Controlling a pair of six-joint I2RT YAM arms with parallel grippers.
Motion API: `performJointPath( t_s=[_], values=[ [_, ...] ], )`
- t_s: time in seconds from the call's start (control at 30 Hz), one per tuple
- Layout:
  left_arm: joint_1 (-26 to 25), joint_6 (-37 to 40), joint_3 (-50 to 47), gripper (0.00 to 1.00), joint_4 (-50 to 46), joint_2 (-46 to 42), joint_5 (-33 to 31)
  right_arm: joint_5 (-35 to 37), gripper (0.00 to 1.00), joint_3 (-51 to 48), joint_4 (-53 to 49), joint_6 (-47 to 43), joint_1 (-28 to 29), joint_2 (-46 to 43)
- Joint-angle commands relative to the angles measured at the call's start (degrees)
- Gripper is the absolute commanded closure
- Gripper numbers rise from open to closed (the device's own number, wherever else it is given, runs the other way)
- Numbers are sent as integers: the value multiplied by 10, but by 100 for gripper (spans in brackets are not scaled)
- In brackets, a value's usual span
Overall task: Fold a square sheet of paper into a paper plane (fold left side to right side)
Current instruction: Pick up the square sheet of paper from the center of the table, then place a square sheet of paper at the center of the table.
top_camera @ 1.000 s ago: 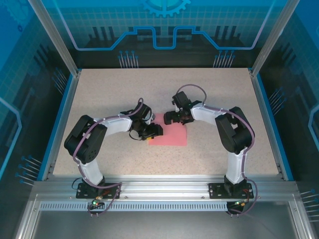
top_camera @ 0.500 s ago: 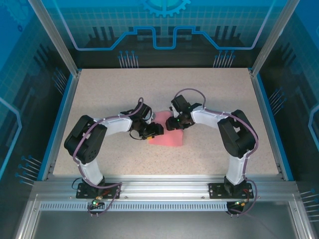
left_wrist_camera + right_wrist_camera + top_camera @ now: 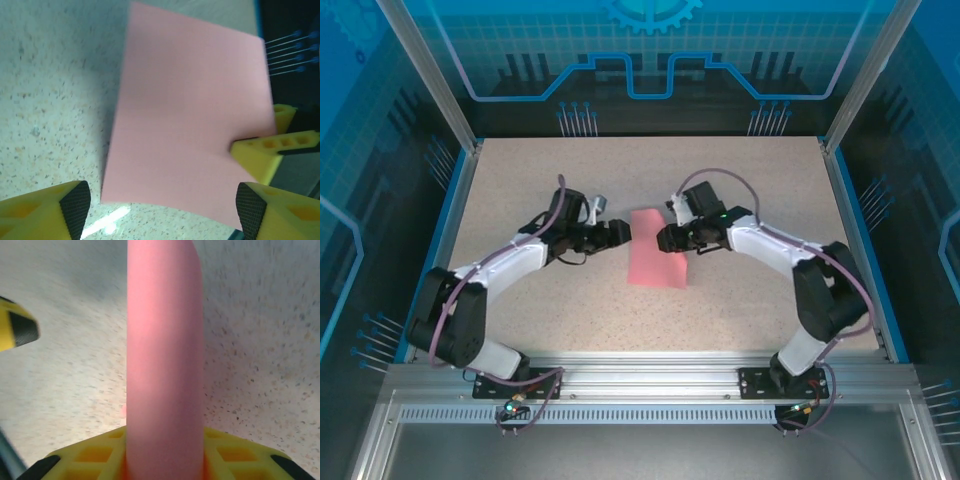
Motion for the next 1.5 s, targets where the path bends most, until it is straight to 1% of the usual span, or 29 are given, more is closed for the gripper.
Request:
performJointPath(
  t_s=[0.0, 0.13, 0.17, 0.3, 0.4, 0.6, 0.77, 0.83, 0.87, 0.9, 0.97, 1.0, 1.1, 1.13, 1.17, 1.2, 1.23, 1.4, 1.47],
  values=[
    [26, 16, -24, 16, 98, -52, 71, -110, 67, -13, 25, -38, -38, -70],
    [45, 16, -35, 12, 184, -86, 140, -215, 67, -4, 12, -62, -79, -134],
    [46, 18, -33, 12, 197, -89, 155, -233, 67, 2, 3, -69, -85, -145],
    [46, 31, -15, 10, 247, -91, 226, -302, 67, 38, -41, -104, -91, -182],
    [45, 51, 0, 10, 253, -91, 260, -342, 67, 57, -58, -116, -88, -200],
    [36, 68, 27, 10, 253, -87, 309, -379, 68, 80, -70, -136, -58, -216],
    [17, 72, 44, 11, 249, -90, 332, -376, 68, 82, -49, -121, -51, -214],
    [10, 71, 49, 14, 248, -90, 336, -376, 68, 73, -28, -109, -51, -215],
    [8, 71, 51, 16, 248, -90, 337, -373, 68, 70, -22, -106, -51, -215],
    [5, 70, 53, 21, 247, -90, 337, -366, 67, 68, -20, -104, -52, -215],
    [2, 75, 58, 35, 236, -90, 337, -347, 67, 63, -19, -100, -57, -214],
    [1, 82, 61, 44, 225, -91, 337, -341, 67, 59, -16, -94, -62, -214],
    [0, 99, 65, 79, 186, -91, 327, -311, 65, 48, -16, -79, -80, -217],
    [0, 104, 64, 87, 174, -90, 320, -301, 63, 45, -20, -78, -86, -218],
    [0, 107, 64, 91, 163, -89, 317, -286, 60, 43, -28, -79, -90, -219],
    [0, 112, 65, 92, 149, -87, 313, -267, 58, 43, -42, -81, -94, -220],
    [0, 116, 65, 93, 133, -85, 308, -248, 56, 41, -56, -86, -97, -221],
    [0, 134, 64, 95, 54, -64, 269, -132, 34, 20, -100, -96, -106, -228],
    [0, 132, 62, 95, 34, -49, 251, -87, 28, 7, -108, -92, -107, -226]
  ],
)
